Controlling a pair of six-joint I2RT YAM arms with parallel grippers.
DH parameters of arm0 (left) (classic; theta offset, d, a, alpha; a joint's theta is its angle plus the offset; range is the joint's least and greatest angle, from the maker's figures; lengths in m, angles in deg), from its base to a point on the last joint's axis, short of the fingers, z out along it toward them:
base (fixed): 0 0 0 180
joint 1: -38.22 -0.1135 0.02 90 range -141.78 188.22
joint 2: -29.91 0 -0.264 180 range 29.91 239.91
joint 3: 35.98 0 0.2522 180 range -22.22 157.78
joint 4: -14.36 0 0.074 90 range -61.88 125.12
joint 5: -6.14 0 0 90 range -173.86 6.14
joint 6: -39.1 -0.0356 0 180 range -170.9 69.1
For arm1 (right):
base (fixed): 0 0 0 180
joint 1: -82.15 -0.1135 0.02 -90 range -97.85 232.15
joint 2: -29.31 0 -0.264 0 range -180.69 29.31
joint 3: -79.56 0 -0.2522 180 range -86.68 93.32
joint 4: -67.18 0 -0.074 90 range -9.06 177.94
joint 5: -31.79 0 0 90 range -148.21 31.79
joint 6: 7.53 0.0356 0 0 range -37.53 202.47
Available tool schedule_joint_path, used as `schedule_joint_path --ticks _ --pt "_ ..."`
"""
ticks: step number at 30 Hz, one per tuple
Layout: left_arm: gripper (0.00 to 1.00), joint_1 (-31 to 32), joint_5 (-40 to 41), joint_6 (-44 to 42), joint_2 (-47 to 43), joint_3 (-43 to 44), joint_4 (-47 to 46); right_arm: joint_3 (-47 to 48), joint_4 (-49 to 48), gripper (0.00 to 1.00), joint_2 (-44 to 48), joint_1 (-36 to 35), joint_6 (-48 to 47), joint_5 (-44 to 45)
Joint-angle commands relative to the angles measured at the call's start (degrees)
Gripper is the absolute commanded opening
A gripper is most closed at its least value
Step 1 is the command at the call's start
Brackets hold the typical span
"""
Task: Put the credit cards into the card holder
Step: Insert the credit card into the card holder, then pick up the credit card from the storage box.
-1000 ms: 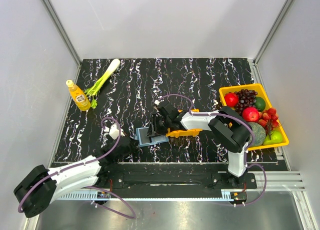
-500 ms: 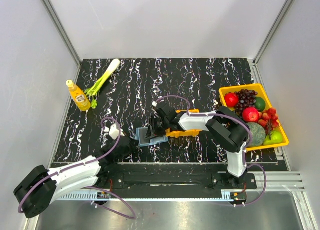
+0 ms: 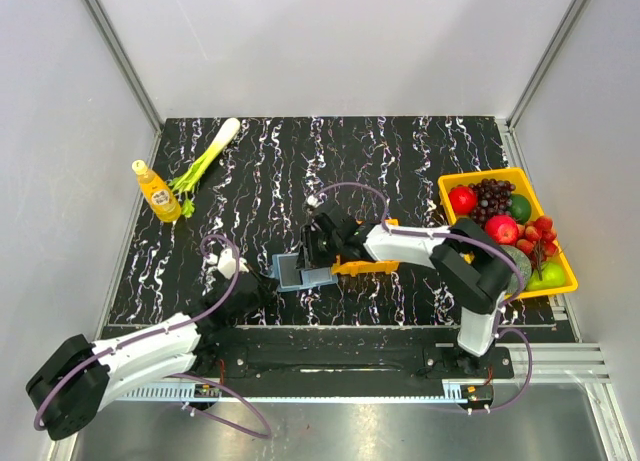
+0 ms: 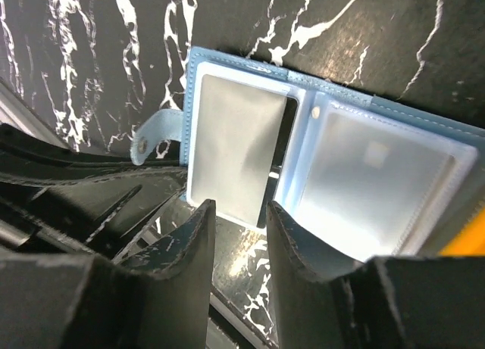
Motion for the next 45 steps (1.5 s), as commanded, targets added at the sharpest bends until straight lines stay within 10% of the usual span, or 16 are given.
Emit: schedule_joint_path --ticks 1,14,45 --pt "0.00 0.0 1.5 -0.8 -0.9 -0.9 -2.1 0.9 3.1 0.39 7.8 1.5 -4.6 6.9" --pt "0.00 0.0 1.0 -2.2 -0.7 -0.3 -3.8 -4.9 14.4 0.36 17.2 15.8 -9.2 11.9" --pt "0.00 -0.1 -0.4 -4.9 2.6 2.3 -4.4 -0.6 11.2 0.27 5.0 16.6 -6.6 -3.8"
